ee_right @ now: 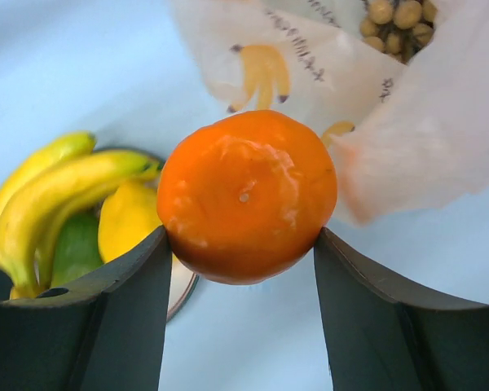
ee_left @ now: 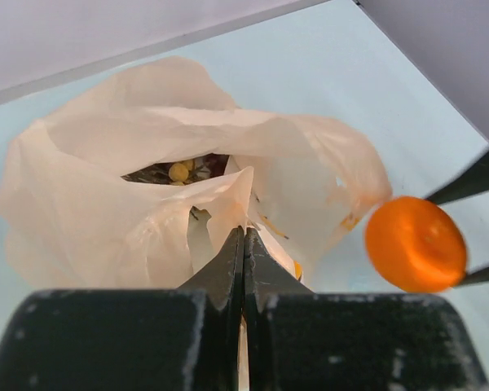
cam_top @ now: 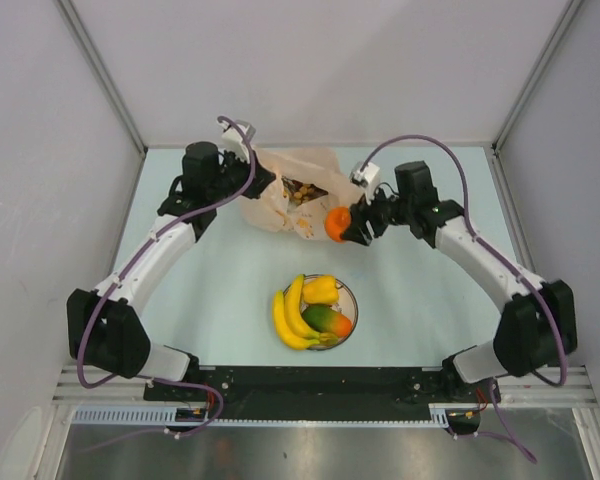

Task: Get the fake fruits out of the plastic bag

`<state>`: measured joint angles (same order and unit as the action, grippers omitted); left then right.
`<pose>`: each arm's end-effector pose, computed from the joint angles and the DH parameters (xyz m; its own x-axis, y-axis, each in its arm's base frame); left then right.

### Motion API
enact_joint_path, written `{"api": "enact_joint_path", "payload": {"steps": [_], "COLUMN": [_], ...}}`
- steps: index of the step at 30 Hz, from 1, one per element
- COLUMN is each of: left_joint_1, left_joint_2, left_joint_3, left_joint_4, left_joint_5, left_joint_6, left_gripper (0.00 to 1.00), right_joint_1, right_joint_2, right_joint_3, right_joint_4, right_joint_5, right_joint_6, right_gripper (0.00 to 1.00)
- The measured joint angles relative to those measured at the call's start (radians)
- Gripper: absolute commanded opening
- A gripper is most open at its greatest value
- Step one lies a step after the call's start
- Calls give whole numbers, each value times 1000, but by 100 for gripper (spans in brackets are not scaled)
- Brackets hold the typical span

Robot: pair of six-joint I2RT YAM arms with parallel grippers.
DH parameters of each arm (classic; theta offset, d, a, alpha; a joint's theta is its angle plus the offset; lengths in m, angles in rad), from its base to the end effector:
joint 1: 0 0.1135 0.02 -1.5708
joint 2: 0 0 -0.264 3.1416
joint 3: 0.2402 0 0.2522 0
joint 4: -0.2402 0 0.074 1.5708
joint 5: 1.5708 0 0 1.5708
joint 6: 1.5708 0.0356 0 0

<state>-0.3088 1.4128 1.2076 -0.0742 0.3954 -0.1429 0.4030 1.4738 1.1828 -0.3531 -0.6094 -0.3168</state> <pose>0.3133 -0.1143 0.3536 -0.3502 -0.0262 -0.9363 0.5893 0.7708 -0.2420 0.2945 0.1477 0.3015 -0.2935 -0.4028 -0.8669 -0.8777 0.4728 0.0775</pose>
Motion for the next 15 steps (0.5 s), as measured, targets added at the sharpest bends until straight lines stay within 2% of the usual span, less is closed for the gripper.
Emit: {"api": "enact_joint_path", "payload": {"steps": [6,10,15], "left_joint_1": [0,0,0], "left_joint_2": [-3,-12,-34], "left_joint_3": [-36,-58,-80], "left_joint_4": [6,6,7], "left_joint_5": [0,0,1], "left_joint_6": [-15,-16,-16], "left_gripper": [0,0,0], "right_joint_1": [13,27,101], "right_joint_2": [-195,-219,-218], "right_joint_3": [-159,-266,-338], "right_joint_4": [-115,-166,-211], "right_joint_5": [-46,-40,-15], "right_joint_6": [-248,-351,-437], "right_gripper": [27,27,28]}}
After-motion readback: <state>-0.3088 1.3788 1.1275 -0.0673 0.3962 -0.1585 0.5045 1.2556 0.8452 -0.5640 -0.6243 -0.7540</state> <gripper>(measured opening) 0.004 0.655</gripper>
